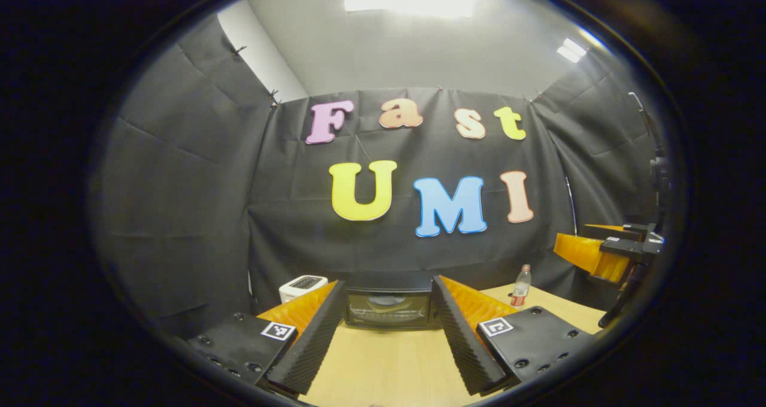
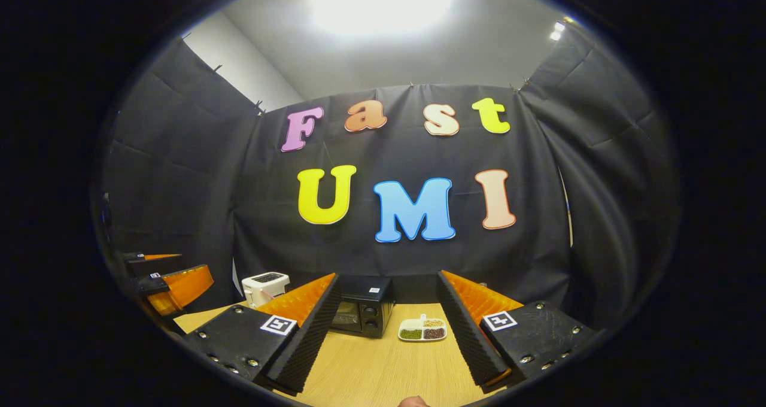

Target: Open the electric oven with the left hand, put the food in, and close the electric oven.

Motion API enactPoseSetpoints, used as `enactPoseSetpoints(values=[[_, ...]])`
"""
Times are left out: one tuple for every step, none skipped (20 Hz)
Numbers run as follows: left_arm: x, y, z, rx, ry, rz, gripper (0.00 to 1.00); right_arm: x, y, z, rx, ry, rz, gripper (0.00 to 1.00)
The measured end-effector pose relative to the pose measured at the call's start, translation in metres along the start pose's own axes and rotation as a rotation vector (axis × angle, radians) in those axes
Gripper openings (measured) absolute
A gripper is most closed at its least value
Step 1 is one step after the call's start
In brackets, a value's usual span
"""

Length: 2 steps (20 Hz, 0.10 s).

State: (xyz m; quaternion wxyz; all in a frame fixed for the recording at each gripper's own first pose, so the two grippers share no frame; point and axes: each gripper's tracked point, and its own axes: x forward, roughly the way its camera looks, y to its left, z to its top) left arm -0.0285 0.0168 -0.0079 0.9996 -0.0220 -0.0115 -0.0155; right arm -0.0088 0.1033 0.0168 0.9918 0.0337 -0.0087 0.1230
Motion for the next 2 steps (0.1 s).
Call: enactPoseSetpoints(values=[[0.0006,0.0020,-0.0001,-0.002,-0.001,0.001,0.95,0.0004,0.0022,-0.0008,-0.002,0.002,0.001,0.97],[0.0014,0.0028,0.0006,-0.003,-0.002,0.000,0.95,0.0005,0.0034,0.0001,-0.005,0.003,0.003,0.97]])
